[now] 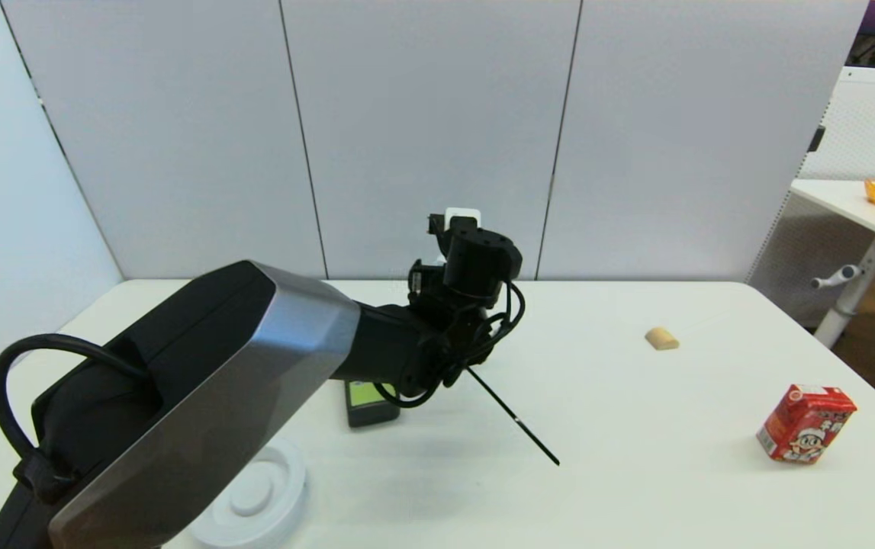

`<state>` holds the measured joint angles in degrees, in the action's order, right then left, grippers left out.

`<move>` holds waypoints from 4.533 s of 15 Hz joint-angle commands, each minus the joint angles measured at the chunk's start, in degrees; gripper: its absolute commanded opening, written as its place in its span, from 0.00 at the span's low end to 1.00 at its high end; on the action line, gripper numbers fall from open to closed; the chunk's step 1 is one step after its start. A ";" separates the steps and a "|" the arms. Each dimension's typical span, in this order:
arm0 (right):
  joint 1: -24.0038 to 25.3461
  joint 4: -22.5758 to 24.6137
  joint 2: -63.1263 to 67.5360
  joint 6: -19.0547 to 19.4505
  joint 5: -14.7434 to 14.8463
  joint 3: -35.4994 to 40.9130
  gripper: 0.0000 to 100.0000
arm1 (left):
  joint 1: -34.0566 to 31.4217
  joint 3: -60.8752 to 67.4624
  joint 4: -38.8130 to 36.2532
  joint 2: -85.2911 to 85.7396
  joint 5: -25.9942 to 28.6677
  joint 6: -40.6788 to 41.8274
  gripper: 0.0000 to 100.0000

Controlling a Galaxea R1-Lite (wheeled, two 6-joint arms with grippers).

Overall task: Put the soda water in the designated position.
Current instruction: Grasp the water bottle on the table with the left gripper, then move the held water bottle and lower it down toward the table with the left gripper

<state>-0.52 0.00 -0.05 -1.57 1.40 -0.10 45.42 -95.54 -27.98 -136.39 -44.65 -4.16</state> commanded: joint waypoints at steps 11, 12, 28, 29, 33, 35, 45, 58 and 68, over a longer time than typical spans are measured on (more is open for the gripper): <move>0.00 0.00 -0.04 -0.01 0.00 0.01 1.00 | -0.07 -0.88 -0.15 0.16 -0.26 0.03 0.00; 0.00 0.00 -0.04 -0.01 0.00 0.01 1.00 | -0.07 -1.05 -0.24 0.69 -0.26 0.03 0.00; 0.00 0.00 -0.04 -0.01 0.00 0.01 1.00 | -0.33 5.89 -0.06 13.25 2.47 1.96 0.00; 0.00 0.00 0.05 -0.01 0.00 0.01 1.00 | -0.51 7.03 -0.06 14.48 2.55 1.96 0.00; 0.00 0.00 -0.04 -0.01 0.00 0.01 1.00 | -1.04 11.34 0.03 19.41 2.82 1.96 0.00; 0.00 0.00 -0.04 -0.01 0.00 0.01 1.00 | -1.04 13.62 0.12 22.04 2.91 1.87 0.00; 0.00 0.00 -0.04 -0.01 0.00 0.01 1.00 | -1.48 20.30 1.35 29.69 4.31 1.96 0.00; 0.00 0.00 -0.04 -0.01 0.00 0.01 1.00 | -0.51 31.73 4.16 41.73 5.89 1.96 0.00; 0.00 0.00 -0.04 -0.01 0.00 0.01 1.00 | -0.60 41.57 4.16 51.66 6.86 2.66 0.00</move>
<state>-0.52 0.00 -0.05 -1.60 1.38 -0.07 44.79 -56.06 -23.56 -87.57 -37.53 -1.78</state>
